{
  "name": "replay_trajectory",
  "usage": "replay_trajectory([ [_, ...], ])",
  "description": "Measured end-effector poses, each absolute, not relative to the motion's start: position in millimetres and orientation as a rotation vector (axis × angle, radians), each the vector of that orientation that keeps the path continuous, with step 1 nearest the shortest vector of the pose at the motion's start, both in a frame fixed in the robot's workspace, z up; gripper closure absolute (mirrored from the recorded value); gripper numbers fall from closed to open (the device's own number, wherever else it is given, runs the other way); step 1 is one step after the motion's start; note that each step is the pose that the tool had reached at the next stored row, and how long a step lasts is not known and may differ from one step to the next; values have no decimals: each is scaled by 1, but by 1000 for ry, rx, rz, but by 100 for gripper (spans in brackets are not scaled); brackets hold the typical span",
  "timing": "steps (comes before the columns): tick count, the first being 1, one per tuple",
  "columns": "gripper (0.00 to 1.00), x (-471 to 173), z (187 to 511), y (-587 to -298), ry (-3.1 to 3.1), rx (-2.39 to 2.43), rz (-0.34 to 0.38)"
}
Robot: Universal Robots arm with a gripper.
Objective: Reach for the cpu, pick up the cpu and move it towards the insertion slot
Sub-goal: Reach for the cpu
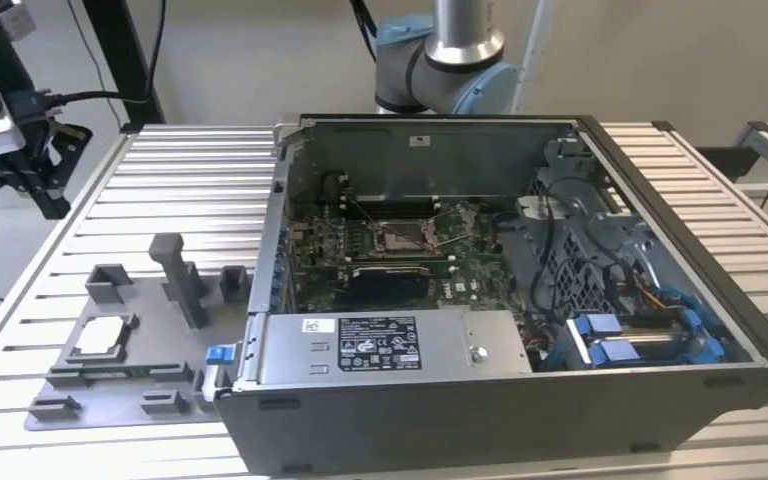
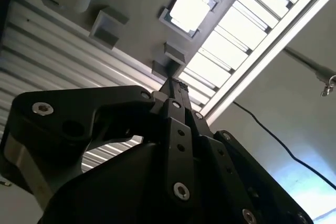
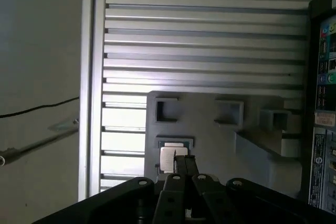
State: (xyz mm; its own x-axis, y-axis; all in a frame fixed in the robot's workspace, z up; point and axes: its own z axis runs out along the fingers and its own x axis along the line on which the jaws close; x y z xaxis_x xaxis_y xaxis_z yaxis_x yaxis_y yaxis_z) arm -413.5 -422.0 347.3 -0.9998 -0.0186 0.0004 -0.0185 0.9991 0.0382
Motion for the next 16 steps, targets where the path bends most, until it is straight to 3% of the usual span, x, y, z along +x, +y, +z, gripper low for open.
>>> replay_trajectory([
  [16,100,-414,346,-430,-3140,29,-60],
])
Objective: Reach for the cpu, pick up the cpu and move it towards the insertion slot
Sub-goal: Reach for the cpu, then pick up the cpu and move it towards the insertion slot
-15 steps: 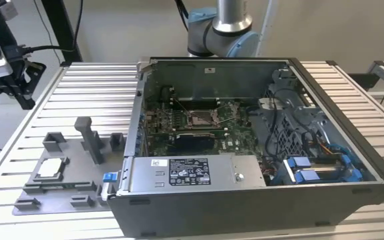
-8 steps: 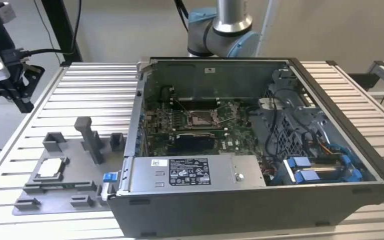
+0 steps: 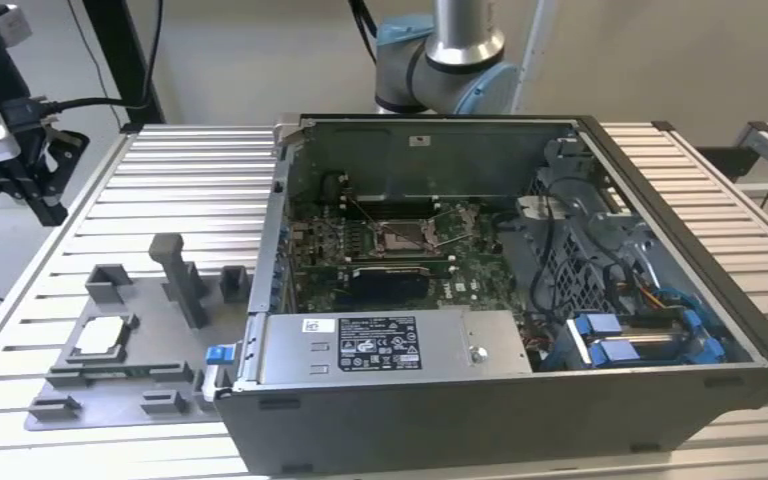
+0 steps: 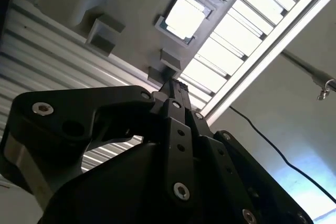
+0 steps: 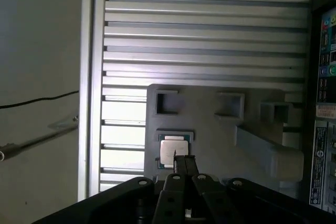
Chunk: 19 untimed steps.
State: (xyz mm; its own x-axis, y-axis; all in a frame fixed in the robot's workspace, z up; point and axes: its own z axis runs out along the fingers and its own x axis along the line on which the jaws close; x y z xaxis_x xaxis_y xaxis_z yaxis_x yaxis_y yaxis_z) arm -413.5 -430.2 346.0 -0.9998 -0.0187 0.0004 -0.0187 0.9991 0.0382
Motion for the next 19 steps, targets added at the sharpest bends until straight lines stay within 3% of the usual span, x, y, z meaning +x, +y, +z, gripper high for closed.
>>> replay_trajectory([
  [7,100,-414,346,-430,-3140,29,-60],
  [8,0,-414,346,-430,-3140,29,-60],
  [19,0,-414,346,-430,-3140,29,-60],
])
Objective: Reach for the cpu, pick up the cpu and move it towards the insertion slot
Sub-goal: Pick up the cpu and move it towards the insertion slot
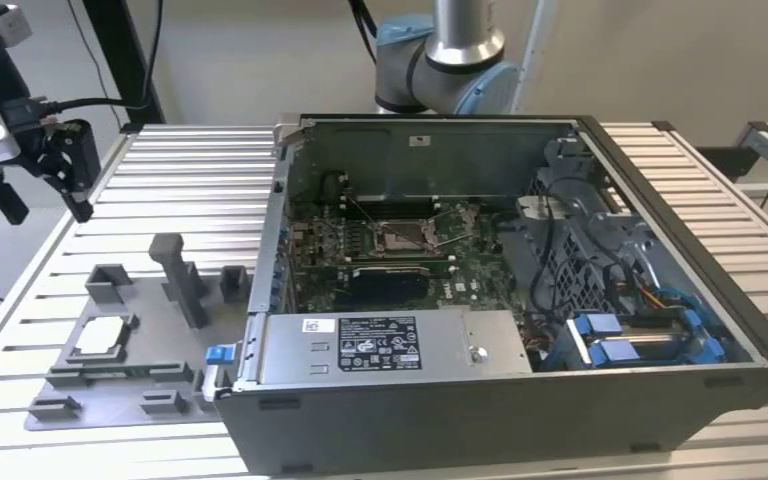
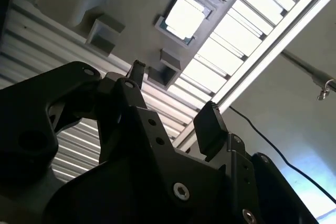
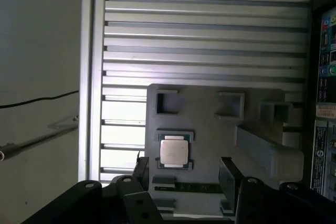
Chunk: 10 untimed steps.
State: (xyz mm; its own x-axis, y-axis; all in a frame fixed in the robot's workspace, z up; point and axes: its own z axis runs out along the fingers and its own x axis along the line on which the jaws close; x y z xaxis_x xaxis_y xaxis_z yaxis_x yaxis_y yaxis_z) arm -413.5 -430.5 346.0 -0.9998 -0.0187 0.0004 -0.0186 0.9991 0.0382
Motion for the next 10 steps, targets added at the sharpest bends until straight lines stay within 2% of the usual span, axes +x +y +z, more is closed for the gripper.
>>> replay_trajectory([
  [10,0,-414,343,-431,-3140,29,-60],
])
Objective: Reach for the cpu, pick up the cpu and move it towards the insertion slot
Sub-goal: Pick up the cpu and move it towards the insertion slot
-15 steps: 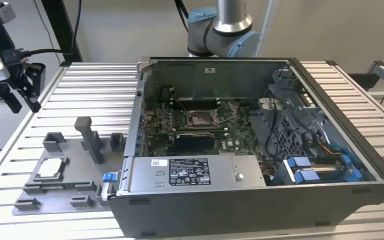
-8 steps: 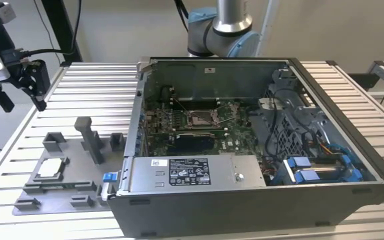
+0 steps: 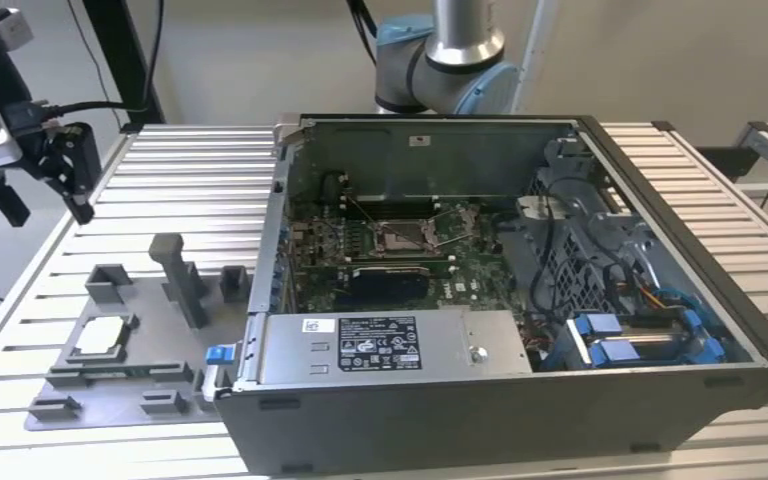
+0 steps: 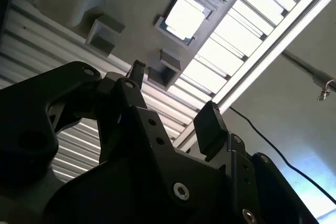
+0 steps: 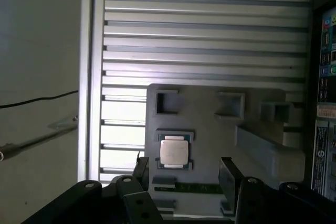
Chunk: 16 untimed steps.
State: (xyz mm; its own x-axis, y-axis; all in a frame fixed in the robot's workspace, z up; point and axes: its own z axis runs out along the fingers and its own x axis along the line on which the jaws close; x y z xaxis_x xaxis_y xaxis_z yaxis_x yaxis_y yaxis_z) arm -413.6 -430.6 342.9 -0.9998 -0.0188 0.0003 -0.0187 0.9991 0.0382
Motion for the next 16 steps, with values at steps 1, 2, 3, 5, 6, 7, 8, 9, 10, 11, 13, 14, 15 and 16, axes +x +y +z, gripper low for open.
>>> replay_trajectory([
  [1,0,-414,342,-431,-3140,30,-60],
  [2,0,-414,341,-431,-3141,29,-60],
  [3,0,-414,340,-431,-3141,29,-60],
  [5,0,-415,337,-431,-3144,29,-60],
  [6,0,-416,336,-431,-3148,30,-60],
  [7,0,-416,335,-431,-3152,30,-60],
  [8,0,-417,334,-431,-3157,30,-60],
  [9,0,-418,333,-431,-3160,30,-60],
  [10,0,-418,332,-431,-3163,30,-60],
  [11,0,-418,331,-431,-3165,30,-60],
  [13,0,-419,329,-431,-3164,31,-60],
  [14,0,-419,328,-431,-3165,30,-60],
  [15,0,-419,327,-431,-3165,30,-60],
  [16,0,-419,326,-431,-3164,30,-57],
])
